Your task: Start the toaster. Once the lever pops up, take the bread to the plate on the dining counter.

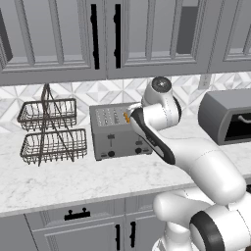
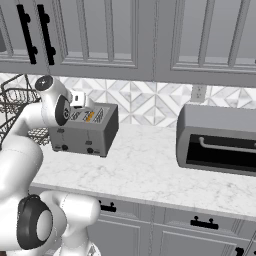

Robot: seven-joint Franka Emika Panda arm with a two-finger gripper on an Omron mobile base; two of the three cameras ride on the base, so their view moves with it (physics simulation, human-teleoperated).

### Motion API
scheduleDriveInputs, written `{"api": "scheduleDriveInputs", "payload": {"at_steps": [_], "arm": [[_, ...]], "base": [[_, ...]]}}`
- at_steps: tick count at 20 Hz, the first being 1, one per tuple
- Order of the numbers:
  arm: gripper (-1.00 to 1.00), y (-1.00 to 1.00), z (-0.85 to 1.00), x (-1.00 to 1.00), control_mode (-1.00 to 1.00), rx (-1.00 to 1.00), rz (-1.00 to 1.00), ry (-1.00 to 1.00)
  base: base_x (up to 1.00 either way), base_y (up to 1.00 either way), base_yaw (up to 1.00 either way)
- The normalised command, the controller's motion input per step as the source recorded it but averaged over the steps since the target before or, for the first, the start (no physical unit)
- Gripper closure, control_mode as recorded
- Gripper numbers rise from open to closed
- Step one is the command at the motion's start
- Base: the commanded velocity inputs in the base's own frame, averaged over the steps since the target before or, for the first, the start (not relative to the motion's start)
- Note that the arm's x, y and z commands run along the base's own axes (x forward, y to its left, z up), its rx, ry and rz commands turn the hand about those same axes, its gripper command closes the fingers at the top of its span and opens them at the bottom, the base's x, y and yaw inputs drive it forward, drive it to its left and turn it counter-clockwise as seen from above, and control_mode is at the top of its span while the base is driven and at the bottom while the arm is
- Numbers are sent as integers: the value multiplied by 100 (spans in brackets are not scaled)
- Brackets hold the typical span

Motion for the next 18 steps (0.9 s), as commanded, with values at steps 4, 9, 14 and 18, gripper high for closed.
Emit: {"api": "scheduleDriveInputs", "payload": {"at_steps": [4,9,14,18], "arm": [[-100,0,0,0,-100,0,0,0],[-100,0,0,0,-100,0,0,0],[-100,0,0,0,-100,0,0,0],[-100,0,0,0,-100,0,0,0]], "base": [[0,0,0],[0,0,0],[0,0,0],[0,0,0]]}}
